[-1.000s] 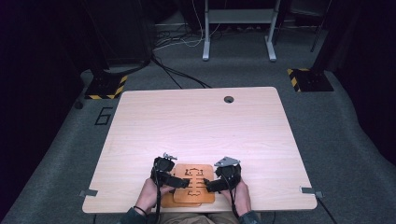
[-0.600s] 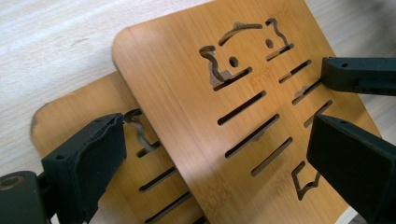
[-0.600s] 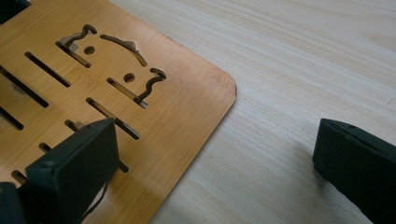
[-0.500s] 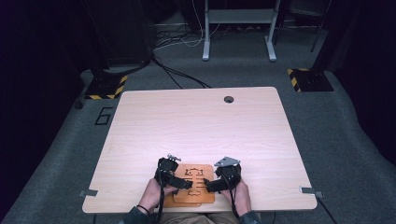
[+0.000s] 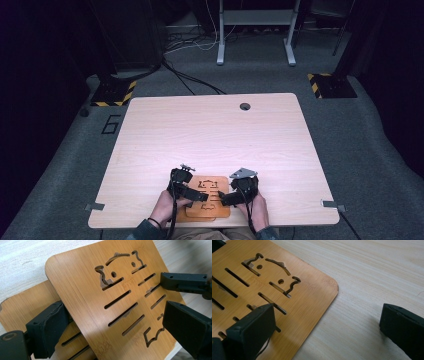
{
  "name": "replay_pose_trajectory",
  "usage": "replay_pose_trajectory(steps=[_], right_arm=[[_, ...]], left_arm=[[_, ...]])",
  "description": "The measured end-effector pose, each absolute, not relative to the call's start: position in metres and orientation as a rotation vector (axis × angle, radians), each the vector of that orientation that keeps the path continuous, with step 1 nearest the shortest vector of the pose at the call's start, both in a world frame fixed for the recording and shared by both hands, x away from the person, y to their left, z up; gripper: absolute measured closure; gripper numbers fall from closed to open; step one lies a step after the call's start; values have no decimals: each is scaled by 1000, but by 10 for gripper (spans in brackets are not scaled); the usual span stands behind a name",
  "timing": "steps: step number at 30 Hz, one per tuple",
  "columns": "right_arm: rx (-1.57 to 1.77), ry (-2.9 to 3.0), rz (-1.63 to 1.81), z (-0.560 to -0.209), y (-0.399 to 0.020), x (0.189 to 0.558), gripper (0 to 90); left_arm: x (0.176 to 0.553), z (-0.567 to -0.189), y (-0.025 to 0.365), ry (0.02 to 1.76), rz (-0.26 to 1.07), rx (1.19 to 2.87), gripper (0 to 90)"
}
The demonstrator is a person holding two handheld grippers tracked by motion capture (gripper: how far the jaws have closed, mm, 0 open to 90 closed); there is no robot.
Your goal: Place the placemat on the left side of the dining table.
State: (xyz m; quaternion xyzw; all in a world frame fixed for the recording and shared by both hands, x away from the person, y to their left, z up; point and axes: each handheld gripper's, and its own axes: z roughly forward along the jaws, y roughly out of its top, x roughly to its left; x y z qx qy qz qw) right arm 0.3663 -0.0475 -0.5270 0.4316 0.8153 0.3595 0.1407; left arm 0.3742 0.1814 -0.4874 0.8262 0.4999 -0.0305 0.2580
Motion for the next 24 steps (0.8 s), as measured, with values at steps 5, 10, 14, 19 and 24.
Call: replay_pose_trajectory(steps=[5, 10, 14, 19, 24], right_arm=[[1252, 2353, 1039, -527, -47, 366, 0], [1262, 2348, 1040, -527, -48, 366, 0], [1275, 2342, 1058, -527, -49, 366, 0], [1290, 2340, 1069, -527, -51, 366, 0], [1313, 2327, 1088, -527, -55, 366, 0]], left_arm=[[377, -486, 181, 1372, -106, 2241, 70], [379, -483, 181, 1389, -124, 2220, 74], [379, -478, 180, 1386, -119, 2215, 74], [378, -472, 177, 1381, -103, 2209, 73], [379, -463, 173, 1358, -105, 2229, 82]])
